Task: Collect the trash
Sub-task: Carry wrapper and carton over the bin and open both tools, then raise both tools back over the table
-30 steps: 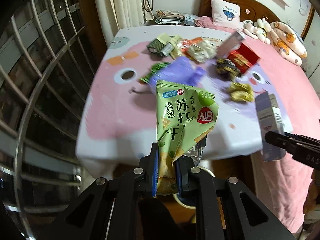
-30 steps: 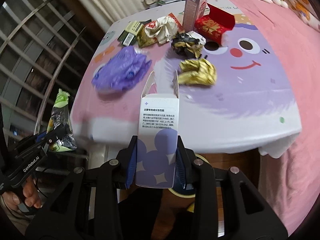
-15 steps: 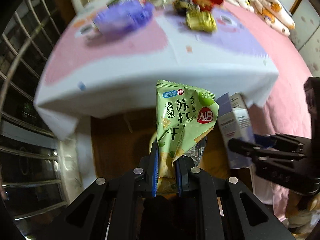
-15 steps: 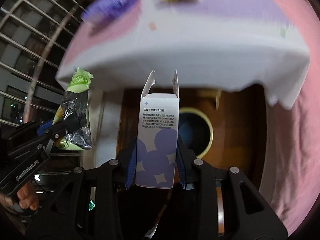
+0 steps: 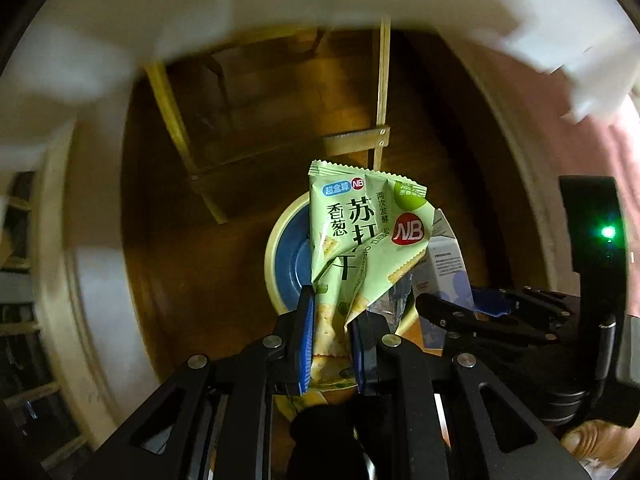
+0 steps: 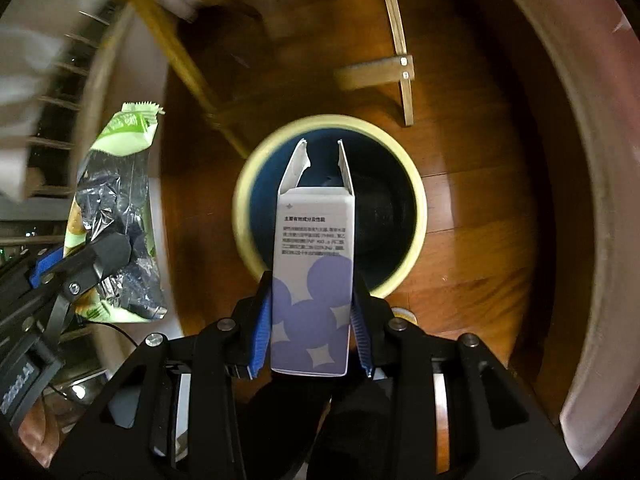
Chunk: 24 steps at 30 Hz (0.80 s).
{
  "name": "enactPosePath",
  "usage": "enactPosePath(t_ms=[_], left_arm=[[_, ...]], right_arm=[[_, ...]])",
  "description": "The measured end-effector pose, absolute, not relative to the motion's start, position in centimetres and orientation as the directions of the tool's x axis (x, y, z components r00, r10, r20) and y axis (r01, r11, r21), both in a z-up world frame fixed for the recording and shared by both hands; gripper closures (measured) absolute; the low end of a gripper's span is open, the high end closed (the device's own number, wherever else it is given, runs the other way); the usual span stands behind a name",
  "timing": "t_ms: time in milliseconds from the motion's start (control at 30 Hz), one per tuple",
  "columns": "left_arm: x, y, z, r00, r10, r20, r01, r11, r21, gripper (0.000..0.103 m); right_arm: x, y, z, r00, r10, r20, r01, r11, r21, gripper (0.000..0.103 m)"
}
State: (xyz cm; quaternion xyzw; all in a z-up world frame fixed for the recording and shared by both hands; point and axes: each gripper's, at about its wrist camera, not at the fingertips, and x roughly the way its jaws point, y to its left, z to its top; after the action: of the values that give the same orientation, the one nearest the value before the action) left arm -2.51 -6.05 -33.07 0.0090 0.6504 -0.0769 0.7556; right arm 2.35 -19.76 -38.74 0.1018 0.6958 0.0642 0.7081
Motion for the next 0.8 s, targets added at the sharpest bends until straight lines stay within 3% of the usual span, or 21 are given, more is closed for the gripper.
enactPosePath(t_ms=[33,133,233,300,367,600,800], left_arm=[[-2.2,-6.5,-34.3,0.144,-0.093,-0.985,0.137,0.988,-0.073,0.085],[-1.9,-7.6,-37.6,0.149,-0.089,-0.985,0.145,0.987,-0.067,0.065],[-1.3,-7.6,-39.4,0.135,-0.104,-0.985,0.137,0.987,-0.085,0.043],[-0.8,-6.9,-40.1,0.126,-0.101,-0.987,0.127,0.988,-0.085,0.024],[-0.3,-6.0,-40.6,0.124,-0.100,-0.987,0.107,0.991,-0.086,0.016],[1.2,-3.7,-40.9,0.129,-0.103,-0.986,0.084,0.992,-0.092,0.016],[0.9,-2.8,-35.9,0.179,-0.120,-0.977,0.054,0.992,-0.112,0.016]], right_arm=[[2.5,-20.0,-40.1,0.025,0.234,-0.972,0.056,0.970,0.235,0.070],[3.1,-20.2,-43.0,0.032,0.246,-0.969,0.074,0.966,0.248,0.067],[3.8,-19.8,-44.9,0.046,0.241,-0.969,0.075,0.967,0.244,0.042],[3.7,-19.9,-45.5,0.054,0.222,-0.974,0.074,0.972,0.225,0.040],[3.9,-19.9,-45.9,0.057,0.216,-0.975,0.075,0.973,0.220,0.038],[4.3,-19.7,-44.4,0.086,0.219,-0.972,0.079,0.971,0.226,0.037],[3.5,-19.2,-39.1,0.116,0.233,-0.966,0.075,0.967,0.242,0.037]])
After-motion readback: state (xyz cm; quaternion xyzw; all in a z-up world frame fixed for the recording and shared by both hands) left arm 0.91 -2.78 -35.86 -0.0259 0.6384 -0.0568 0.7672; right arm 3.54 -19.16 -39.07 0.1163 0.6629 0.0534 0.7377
